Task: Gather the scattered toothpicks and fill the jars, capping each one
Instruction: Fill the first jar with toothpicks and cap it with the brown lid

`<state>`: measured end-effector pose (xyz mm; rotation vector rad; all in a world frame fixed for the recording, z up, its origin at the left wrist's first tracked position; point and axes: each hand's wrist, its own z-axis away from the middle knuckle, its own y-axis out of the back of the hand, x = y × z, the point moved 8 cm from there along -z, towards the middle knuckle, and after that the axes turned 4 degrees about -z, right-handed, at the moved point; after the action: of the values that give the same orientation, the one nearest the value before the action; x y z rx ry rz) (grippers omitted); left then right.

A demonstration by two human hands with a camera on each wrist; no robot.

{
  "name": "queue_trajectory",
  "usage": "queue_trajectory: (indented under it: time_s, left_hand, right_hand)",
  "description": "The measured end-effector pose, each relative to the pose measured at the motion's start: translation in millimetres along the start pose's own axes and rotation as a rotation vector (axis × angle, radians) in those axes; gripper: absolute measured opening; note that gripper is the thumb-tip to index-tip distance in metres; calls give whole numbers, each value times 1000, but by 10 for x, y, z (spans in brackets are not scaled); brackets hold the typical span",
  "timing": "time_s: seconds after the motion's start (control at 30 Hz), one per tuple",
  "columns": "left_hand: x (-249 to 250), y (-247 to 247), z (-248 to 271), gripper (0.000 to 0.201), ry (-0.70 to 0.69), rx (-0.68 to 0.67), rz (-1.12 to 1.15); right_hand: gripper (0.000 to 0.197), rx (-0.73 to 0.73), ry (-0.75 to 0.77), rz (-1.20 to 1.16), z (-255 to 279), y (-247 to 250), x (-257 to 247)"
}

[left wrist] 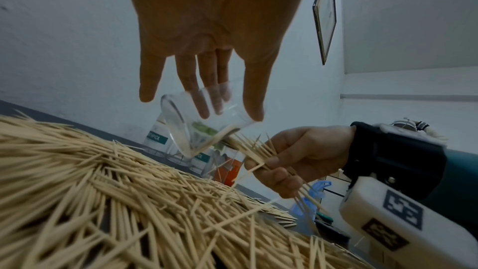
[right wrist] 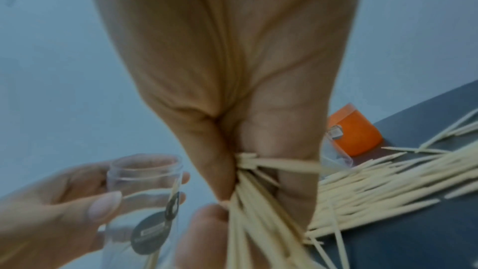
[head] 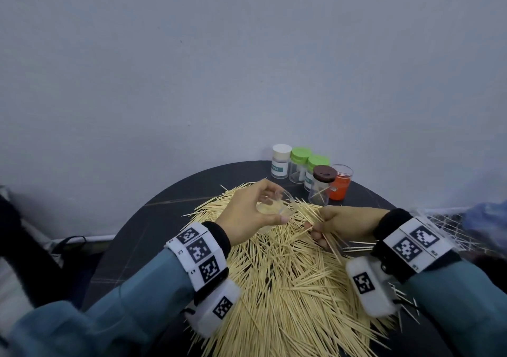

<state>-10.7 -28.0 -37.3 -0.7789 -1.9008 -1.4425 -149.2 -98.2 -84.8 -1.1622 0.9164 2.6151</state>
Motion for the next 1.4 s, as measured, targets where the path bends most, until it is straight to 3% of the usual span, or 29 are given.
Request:
queue_trajectory:
  time_s: [0.1, 0.27, 0.4, 0.63, 0.87, 1.13, 1.27, 1.4]
  left_hand:
    - [-18, 5, -6, 51, 12, -1, 11]
    - [-26, 11, 5, 49, 11, -1, -10]
    - [-33, 3, 7, 49, 12, -1, -1]
    - [-63, 31, -11, 49, 27, 18, 8]
    - [-80, -5, -8, 46, 33, -3, -7]
    - [-96, -154, 8, 50, 43, -87, 30]
    - [-56, -237, 26, 51, 31, -136, 34]
    - [0, -270, 33, 52, 5, -153, 40]
  right_hand:
    - [21, 12, -36, 23, -1, -13, 13]
    - [29, 38, -70, 303, 25, -11, 77]
    - [30, 8, -65, 110, 46, -17, 81]
    - [31, 79, 56, -103, 92, 156, 6]
    - [18, 80, 266, -544, 46, 215, -162]
    - [27, 162, 589, -1046, 138, 332, -466]
    - [26, 237, 699, -1178, 195, 369, -543]
    - [26, 252, 705, -1087, 159, 235, -563]
